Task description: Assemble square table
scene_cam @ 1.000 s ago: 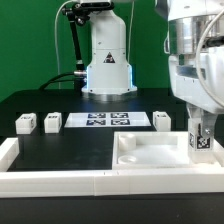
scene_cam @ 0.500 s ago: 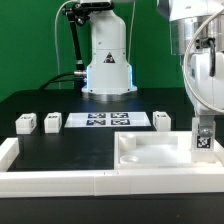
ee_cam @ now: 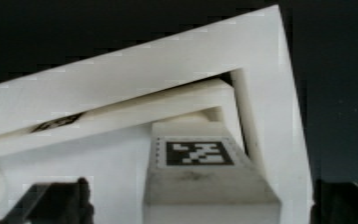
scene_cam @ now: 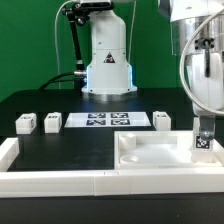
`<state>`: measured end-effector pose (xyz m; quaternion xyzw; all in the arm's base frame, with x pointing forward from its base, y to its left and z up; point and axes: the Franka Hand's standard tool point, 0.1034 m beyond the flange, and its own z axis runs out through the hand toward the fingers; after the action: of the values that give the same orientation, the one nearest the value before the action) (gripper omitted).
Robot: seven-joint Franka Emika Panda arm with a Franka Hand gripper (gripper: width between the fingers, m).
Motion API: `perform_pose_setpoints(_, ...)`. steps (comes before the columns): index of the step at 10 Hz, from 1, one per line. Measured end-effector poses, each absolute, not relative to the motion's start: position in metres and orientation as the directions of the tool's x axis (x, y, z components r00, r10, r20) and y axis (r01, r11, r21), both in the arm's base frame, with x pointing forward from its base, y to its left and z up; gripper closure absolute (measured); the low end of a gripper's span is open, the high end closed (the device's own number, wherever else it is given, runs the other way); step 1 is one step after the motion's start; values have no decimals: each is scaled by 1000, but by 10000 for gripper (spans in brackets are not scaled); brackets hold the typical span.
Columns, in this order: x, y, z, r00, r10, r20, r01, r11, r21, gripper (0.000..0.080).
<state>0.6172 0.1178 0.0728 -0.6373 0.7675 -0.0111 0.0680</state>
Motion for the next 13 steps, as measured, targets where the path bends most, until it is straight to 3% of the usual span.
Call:
perform_pose_setpoints(2, 617, 117, 73, -118, -989, -83, -986, 127, -109, 152)
perform_pose_setpoints(4, 617, 117, 72, 65, -996, -60, -991, -58, -124, 151)
perform_pose_setpoints(6, 616, 120, 75, 147, -988, -51, -981, -139, -136, 151)
perform_pose_setpoints(8, 609, 129, 91, 195, -979, -53, -970, -185, -159, 151)
perform_pose_setpoints(10, 600, 125, 104, 306, -952, -26, -933, -294, -206, 151)
perform_pose_setpoints(13, 596, 123, 102, 320, -947, -20, -928, -309, -207, 151)
